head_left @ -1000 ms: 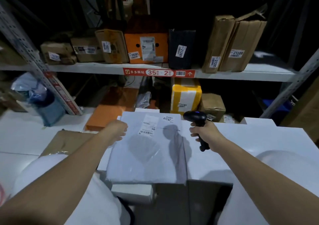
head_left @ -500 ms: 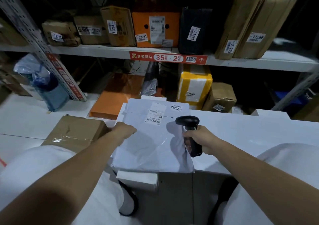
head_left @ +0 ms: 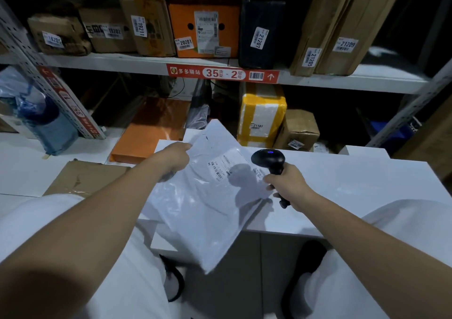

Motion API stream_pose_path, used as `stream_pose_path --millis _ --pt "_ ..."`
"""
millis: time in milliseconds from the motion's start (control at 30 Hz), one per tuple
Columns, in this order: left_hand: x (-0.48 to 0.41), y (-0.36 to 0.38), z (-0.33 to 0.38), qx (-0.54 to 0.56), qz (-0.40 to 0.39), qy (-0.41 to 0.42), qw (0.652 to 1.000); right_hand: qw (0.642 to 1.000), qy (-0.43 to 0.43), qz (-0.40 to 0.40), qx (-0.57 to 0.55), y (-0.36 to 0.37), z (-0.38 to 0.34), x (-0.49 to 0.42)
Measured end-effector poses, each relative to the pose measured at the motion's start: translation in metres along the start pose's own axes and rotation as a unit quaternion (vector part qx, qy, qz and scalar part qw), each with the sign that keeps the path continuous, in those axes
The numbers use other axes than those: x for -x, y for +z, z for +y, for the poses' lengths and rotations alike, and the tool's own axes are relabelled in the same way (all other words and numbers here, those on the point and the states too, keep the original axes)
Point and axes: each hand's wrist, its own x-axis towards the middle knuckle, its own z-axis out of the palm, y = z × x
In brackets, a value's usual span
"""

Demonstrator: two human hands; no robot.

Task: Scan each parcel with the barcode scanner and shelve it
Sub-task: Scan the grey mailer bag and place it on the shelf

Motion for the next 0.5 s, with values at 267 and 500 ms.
stream_pose_path --millis 267,500 --pt "0.000 0.049 0.043 -0.289 0.156 0.224 0.918 0.996 -0.052 0.059 0.053 -0.013 0.014 0.005" --pt "0.015 0.056 0.021 -0.280 0.052 -0.049 0.957 0.997 -0.013 0.015 0.077 -0.014 0.019 0.003"
